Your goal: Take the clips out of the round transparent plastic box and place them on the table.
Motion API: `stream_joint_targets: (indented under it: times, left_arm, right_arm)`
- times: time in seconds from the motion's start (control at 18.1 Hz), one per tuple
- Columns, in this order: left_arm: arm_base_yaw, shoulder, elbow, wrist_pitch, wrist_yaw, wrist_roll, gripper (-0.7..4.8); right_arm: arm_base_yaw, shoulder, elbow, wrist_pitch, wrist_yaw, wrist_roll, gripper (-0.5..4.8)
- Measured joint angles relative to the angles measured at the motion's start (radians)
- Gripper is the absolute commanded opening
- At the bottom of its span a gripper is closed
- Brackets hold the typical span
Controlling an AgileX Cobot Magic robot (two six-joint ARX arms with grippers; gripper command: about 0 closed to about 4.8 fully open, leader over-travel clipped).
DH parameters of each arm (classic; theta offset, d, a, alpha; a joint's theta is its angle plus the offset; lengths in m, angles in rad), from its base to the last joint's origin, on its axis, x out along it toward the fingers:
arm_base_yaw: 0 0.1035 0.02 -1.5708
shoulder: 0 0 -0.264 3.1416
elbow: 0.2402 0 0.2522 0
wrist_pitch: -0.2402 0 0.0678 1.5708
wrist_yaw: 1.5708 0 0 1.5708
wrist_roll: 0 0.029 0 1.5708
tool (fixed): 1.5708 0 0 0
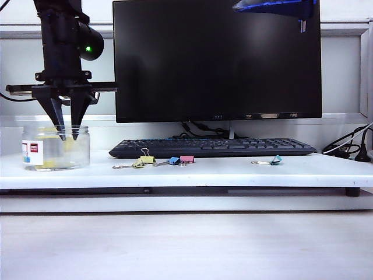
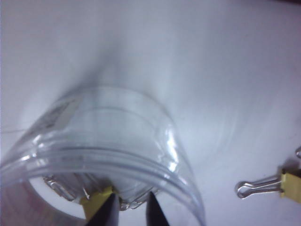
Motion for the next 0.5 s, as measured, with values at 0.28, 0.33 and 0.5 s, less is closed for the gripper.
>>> stream_joint_targets:
  times: [0.28, 0.33, 0.5]
  left_arm:
    - [0.001, -0.001, -0.012, 0.001, 0.003, -0.053, 0.90]
    - [0.002, -0.001, -0.018, -0.001, 0.003, -0.053, 0.90]
    - [0.005, -0.004, -0.056, -0.002, -0.024, -0.039, 0.93]
  right_arm:
    - [0.000, 0.000, 0.000, 0.000, -0.001, 0.000, 1.48]
    - [0.000, 0.000, 0.000, 0.000, -0.001, 0.000, 1.48]
    - [0.000, 0.000, 0.000, 0.000, -0.001, 0.000, 1.48]
